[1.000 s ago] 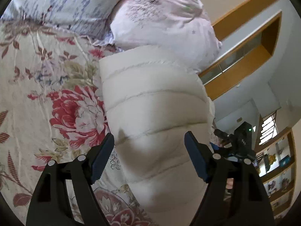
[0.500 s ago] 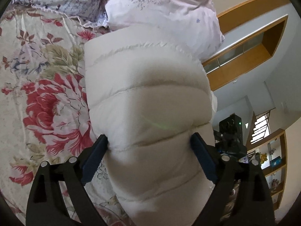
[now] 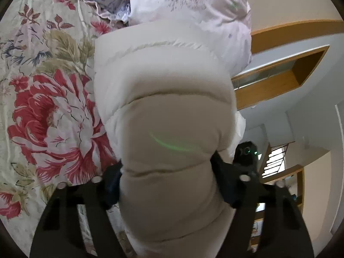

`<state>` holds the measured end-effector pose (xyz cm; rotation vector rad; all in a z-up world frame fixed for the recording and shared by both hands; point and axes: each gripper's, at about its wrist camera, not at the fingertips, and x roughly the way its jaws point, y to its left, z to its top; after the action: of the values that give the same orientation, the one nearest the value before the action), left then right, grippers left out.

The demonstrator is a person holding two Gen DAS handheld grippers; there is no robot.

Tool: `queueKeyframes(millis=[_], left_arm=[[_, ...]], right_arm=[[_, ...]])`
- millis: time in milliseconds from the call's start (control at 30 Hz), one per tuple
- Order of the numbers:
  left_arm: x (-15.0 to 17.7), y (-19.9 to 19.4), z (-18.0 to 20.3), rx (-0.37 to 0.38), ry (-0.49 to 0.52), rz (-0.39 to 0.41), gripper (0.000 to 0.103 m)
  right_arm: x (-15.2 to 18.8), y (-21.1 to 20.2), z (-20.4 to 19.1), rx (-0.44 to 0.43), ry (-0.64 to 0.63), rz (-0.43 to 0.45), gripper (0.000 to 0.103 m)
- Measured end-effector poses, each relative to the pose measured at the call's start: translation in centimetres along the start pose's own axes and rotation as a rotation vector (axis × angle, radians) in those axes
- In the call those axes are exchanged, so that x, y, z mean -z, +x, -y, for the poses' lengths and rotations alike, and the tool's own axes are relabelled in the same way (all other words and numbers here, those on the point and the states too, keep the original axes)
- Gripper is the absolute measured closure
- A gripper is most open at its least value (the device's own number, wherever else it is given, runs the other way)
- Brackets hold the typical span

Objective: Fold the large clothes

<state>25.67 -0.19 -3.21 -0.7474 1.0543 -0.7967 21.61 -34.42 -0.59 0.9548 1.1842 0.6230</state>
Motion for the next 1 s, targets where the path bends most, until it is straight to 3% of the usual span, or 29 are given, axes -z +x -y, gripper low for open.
queueKeyframes(millis=[100, 300, 600, 733, 1000], left_arm=[[-0.1, -1.0, 0.4, 0.019, 0.016, 0.021, 0.044], [-1.1, -4.8, 1.2, 0.018, 0.075, 0.092, 0.049], [-4.7, -10.1, -0.2, -0.103, 0.121, 0.204, 0.049], [-6.7, -10.0, -2.4, -0.182, 0.108, 0.196, 0.049], [-8.3, -9.6, -5.7, -0.223, 0.095, 0.176, 0.048]], right_arm=[[0.5, -0.1, -1.4, -0.023, -0.028, 0.024, 0.059], [0.1, 1.4, -5.5, -0.039, -0.111, 0.033, 0.068], [-2.4, 7.1, -10.0, -0.041, -0.2, 0.05, 0.068], [-3.7, 9.8, -10.2, 0.003, -0.196, 0.052, 0.068], [-4.4, 11.9, -9.4, 0.048, -0.176, 0.045, 0.066]])
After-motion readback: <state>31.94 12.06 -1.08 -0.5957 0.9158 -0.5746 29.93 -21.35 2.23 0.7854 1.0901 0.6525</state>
